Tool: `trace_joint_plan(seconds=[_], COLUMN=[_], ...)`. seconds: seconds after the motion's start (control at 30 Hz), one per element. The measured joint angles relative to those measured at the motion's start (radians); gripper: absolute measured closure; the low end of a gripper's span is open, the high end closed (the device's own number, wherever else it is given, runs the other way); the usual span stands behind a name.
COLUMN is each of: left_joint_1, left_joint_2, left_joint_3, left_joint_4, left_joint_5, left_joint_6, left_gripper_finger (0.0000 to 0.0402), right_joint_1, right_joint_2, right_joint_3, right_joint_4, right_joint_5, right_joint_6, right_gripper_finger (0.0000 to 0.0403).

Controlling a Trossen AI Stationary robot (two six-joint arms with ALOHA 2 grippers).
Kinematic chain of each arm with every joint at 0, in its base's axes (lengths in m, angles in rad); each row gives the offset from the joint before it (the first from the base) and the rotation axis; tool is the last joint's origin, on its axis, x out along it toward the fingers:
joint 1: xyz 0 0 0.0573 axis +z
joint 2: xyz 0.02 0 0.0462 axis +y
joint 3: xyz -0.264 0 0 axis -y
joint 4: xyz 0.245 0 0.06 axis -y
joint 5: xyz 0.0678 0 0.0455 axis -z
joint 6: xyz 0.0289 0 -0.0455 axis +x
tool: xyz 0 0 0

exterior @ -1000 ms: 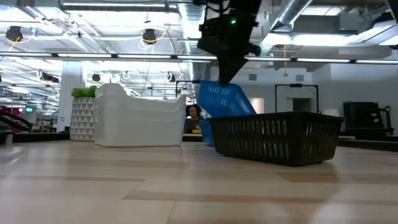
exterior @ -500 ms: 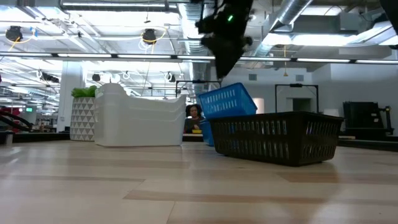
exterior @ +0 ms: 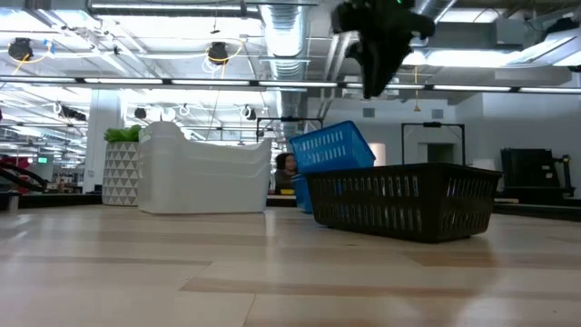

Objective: Stack baskets by color
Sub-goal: Stack the right blue bin on the blue bins

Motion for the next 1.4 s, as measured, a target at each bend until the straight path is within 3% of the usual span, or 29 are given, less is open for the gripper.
trace_joint_plan(seconds=[0.2, 0.43, 1.17, 1.4], left_joint_1=[0.0, 0.0, 0.0, 0.0], left_joint_2=[0.0, 0.0, 0.0, 0.0], left_joint_3=[0.0, 0.0, 0.0, 0.0], left_joint_4=[0.0, 0.001, 0.001, 0.002], left_joint_5=[-0.007, -0.024, -0.028, -0.028], left_joint_6=[0.006, -0.009, -0.028, -0.028], left_gripper_finger=[0.0178, 0.0178, 0.0178, 0.0178], right_joint_1=[-0.058, -0.094, -0.152, -0.151], right_joint_2=[-0.061, -0.062, -0.06, 0.009], right_joint_3=[-0.173, -0.271, -0.291, -0.293], right_joint_4=[0.134, 0.298, 0.396, 0.389], right_joint_5=[-0.014, -0.014, -0.092, -0.094], right_joint_6=[-0.097, -0.216, -0.318, -0.309], right_gripper_finger=[0.0255, 0.0261, 0.0266, 0.0267])
